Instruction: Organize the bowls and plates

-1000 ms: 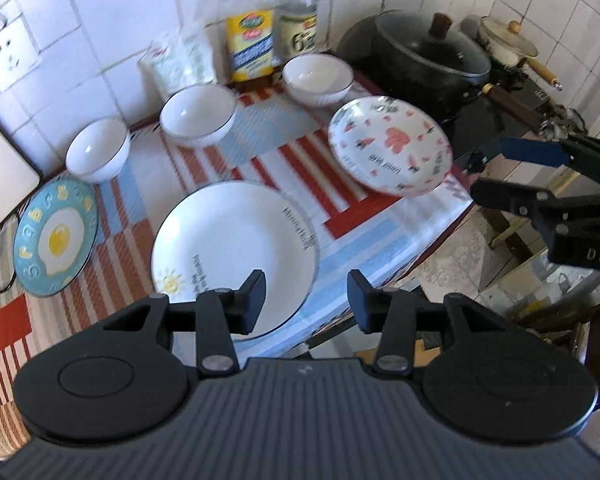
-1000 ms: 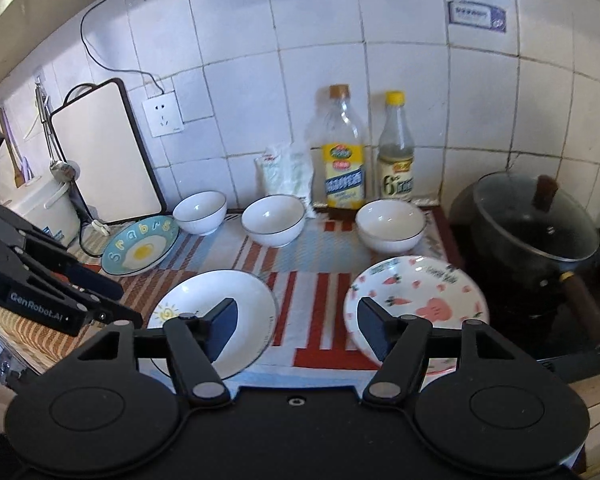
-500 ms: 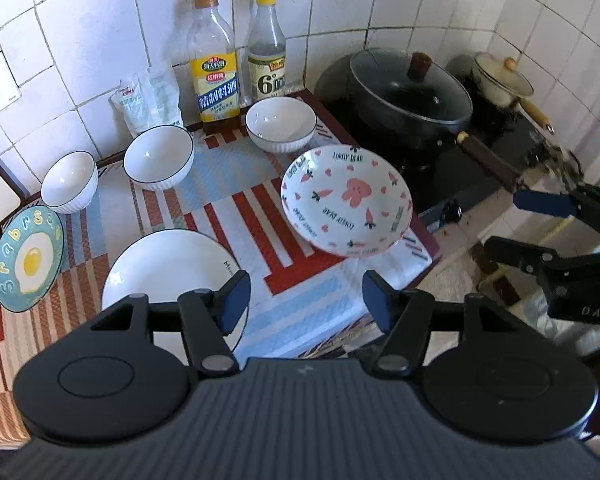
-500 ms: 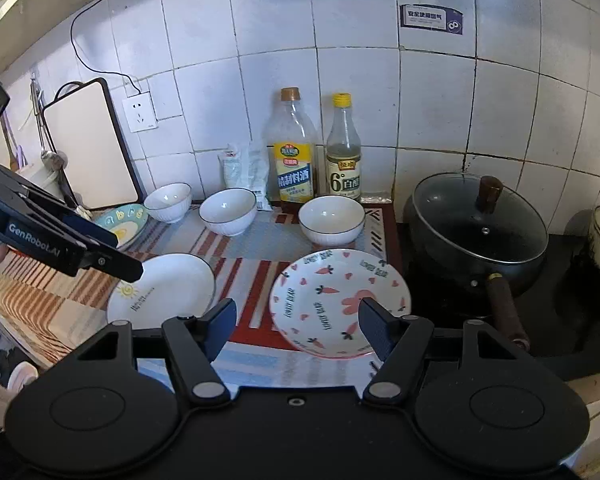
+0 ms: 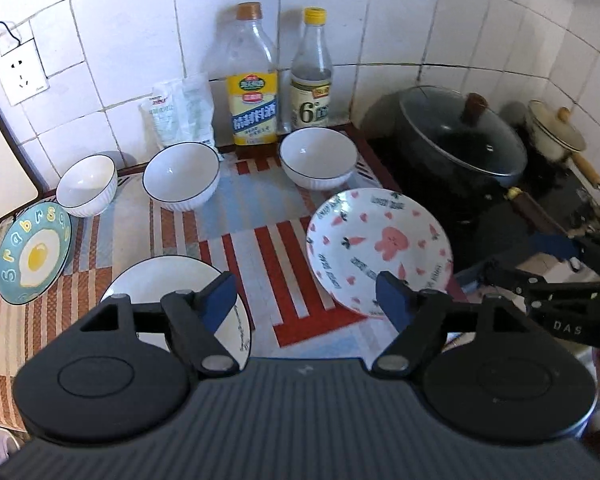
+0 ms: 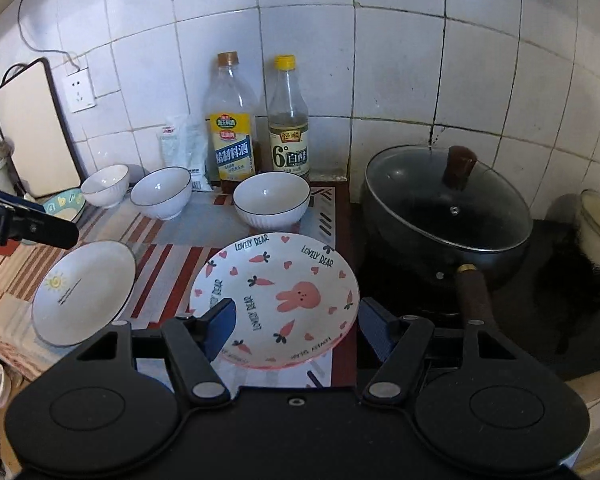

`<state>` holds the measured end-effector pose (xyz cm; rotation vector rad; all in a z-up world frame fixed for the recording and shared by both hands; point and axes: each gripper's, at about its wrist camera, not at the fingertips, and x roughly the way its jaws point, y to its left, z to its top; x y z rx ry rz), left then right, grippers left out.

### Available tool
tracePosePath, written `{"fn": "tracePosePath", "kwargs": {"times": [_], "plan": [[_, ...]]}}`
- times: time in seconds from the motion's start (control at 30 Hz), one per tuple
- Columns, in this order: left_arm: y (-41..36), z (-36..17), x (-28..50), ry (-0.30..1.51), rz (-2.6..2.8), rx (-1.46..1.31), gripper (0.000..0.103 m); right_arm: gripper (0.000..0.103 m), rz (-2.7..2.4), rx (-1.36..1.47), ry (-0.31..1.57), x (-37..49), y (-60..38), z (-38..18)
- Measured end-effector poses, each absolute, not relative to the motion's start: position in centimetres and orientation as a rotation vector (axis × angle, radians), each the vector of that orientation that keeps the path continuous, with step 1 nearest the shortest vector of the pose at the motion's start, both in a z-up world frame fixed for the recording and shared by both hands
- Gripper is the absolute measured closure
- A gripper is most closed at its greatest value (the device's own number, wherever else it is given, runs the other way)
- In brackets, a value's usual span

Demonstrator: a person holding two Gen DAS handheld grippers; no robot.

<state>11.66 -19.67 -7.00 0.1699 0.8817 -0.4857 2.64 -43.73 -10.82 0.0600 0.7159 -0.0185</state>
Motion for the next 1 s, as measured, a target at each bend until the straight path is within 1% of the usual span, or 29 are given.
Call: {"fn": "tracePosePath", "kwargs": {"times": [0.2, 0.5, 0.67, 0.83, 0.87, 0.9, 0.97, 1.0], "plan": [[-21.0, -10.3, 12.8, 0.823, -0.458, 0.121, 0.027, 0.03, -0.036, 0.092, 0.668, 4.3, -44.7, -14.6], [-23.3, -16.1, 15.2, 0.848, -0.413, 0.07, 0.027, 0.031, -0.055, 0.15, 0.705, 6.8, -46.1, -19.1], [-24.1, -19.0, 16.7, 0.869, -0.391, 0.047, 0.027, 0.031, -0.078, 0.158, 0.714, 8.0, -46.7, -20.6], [-25.2, -21.2, 17.7, 0.902, -0.411, 0.055, 0.031, 0.031, -0.101, 0.169, 0.743, 9.2, -47.2, -21.9], [-25.3, -21.5, 17.8, 0.912, -0.415, 0.054, 0.032, 0.032, -0.1, 0.184, 0.748, 9.4, -47.4, -22.1], [-25.5, -21.9, 18.0, 0.926, -0.415, 0.054, 0.036, 0.035, -0.1, 0.202, 0.753, 9.6, -47.6, -22.3], [-25.6, -22.4, 18.3, 0.947, -0.413, 0.055, 0.045, 0.043, -0.099, 0.234, 0.766, 9.9, -47.8, -22.7], [-25.6, -22.7, 18.5, 0.958, -0.416, 0.049, 0.046, 0.05, -0.098, 0.237, 0.773, 10.1, -47.8, -22.8]]}}
